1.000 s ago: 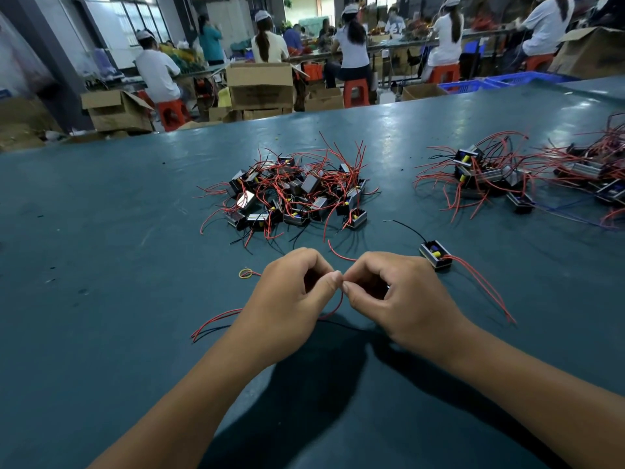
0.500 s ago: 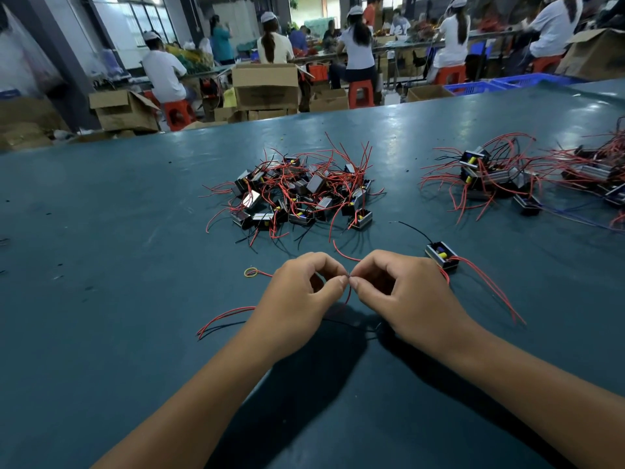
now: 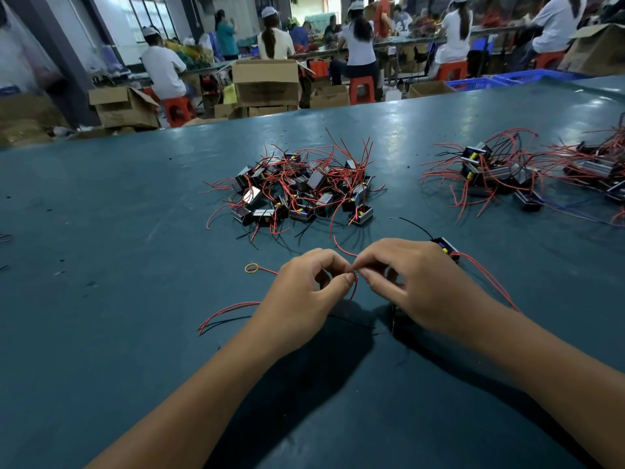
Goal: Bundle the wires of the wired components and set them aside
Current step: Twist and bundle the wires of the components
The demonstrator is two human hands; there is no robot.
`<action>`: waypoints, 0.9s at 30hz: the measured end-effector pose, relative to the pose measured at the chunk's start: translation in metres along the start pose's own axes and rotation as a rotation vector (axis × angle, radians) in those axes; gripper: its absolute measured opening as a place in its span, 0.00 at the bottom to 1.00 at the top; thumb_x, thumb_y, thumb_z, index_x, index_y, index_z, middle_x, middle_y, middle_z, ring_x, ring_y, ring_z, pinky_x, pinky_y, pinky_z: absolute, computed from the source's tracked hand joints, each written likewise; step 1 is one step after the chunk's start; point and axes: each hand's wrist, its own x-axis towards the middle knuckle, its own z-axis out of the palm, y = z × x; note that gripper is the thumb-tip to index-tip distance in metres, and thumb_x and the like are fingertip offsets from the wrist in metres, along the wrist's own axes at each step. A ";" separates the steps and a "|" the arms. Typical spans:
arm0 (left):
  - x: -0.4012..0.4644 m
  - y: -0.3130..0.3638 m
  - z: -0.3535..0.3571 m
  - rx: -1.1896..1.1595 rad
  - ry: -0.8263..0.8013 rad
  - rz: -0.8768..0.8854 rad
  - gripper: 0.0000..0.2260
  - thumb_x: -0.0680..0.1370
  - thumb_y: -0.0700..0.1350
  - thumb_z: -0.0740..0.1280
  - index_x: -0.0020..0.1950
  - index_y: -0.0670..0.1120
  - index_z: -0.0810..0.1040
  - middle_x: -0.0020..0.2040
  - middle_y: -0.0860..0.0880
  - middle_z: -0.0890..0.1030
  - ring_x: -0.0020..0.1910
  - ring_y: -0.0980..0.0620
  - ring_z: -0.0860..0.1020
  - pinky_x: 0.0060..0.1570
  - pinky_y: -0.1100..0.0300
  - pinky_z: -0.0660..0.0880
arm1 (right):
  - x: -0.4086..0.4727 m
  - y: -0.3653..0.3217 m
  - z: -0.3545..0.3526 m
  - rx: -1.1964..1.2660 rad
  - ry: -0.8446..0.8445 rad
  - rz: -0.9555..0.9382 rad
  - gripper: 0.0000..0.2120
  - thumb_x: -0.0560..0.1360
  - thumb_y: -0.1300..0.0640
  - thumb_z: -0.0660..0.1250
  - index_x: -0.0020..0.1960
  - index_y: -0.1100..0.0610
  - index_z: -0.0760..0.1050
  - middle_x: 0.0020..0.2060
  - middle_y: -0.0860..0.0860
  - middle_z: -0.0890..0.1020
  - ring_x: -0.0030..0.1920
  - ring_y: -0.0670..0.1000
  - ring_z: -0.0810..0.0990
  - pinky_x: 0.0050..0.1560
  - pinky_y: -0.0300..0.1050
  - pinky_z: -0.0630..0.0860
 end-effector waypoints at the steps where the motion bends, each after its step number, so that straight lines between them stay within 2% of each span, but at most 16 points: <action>1: 0.000 0.000 0.000 0.000 0.001 0.004 0.06 0.79 0.42 0.70 0.43 0.50 0.80 0.38 0.55 0.78 0.34 0.60 0.72 0.35 0.69 0.68 | 0.000 0.000 -0.002 -0.021 -0.019 -0.008 0.06 0.76 0.58 0.67 0.50 0.56 0.81 0.42 0.48 0.82 0.41 0.49 0.79 0.44 0.46 0.75; 6: 0.000 0.002 0.001 0.012 -0.003 0.012 0.06 0.79 0.41 0.69 0.43 0.49 0.80 0.39 0.54 0.78 0.35 0.60 0.73 0.37 0.69 0.68 | 0.000 0.000 -0.003 -0.132 -0.075 -0.056 0.04 0.77 0.59 0.66 0.51 0.57 0.79 0.43 0.49 0.81 0.42 0.53 0.80 0.43 0.52 0.76; 11: 0.000 0.004 0.001 0.049 0.009 0.037 0.04 0.78 0.39 0.69 0.43 0.45 0.81 0.40 0.50 0.79 0.38 0.56 0.75 0.38 0.68 0.69 | 0.000 -0.001 0.001 -0.184 -0.075 -0.056 0.05 0.77 0.58 0.64 0.50 0.57 0.77 0.42 0.49 0.81 0.41 0.54 0.79 0.40 0.52 0.75; 16: -0.001 0.005 0.001 0.067 0.033 0.053 0.04 0.76 0.38 0.70 0.42 0.44 0.82 0.38 0.52 0.77 0.38 0.57 0.74 0.38 0.69 0.67 | -0.001 -0.005 0.003 -0.167 -0.058 -0.002 0.05 0.76 0.58 0.64 0.49 0.57 0.76 0.42 0.49 0.81 0.39 0.56 0.79 0.39 0.54 0.75; 21: 0.000 0.005 0.001 0.086 0.041 0.063 0.05 0.77 0.39 0.71 0.42 0.45 0.82 0.38 0.52 0.78 0.36 0.58 0.74 0.37 0.70 0.66 | 0.000 -0.005 0.003 -0.150 -0.030 0.041 0.07 0.75 0.55 0.61 0.47 0.57 0.76 0.39 0.47 0.79 0.37 0.55 0.78 0.37 0.50 0.73; 23: 0.000 0.004 0.000 0.088 0.043 0.065 0.05 0.77 0.40 0.71 0.42 0.46 0.82 0.39 0.52 0.78 0.36 0.58 0.73 0.37 0.69 0.66 | 0.000 -0.002 0.003 -0.116 -0.041 0.068 0.06 0.76 0.55 0.61 0.48 0.56 0.75 0.38 0.45 0.77 0.38 0.54 0.77 0.39 0.50 0.72; 27: -0.001 0.003 -0.002 0.080 0.047 0.063 0.05 0.78 0.41 0.70 0.43 0.47 0.82 0.39 0.52 0.78 0.36 0.59 0.73 0.37 0.70 0.67 | -0.001 0.002 0.002 -0.042 -0.041 0.110 0.02 0.77 0.58 0.65 0.48 0.55 0.76 0.39 0.46 0.80 0.38 0.49 0.75 0.42 0.51 0.73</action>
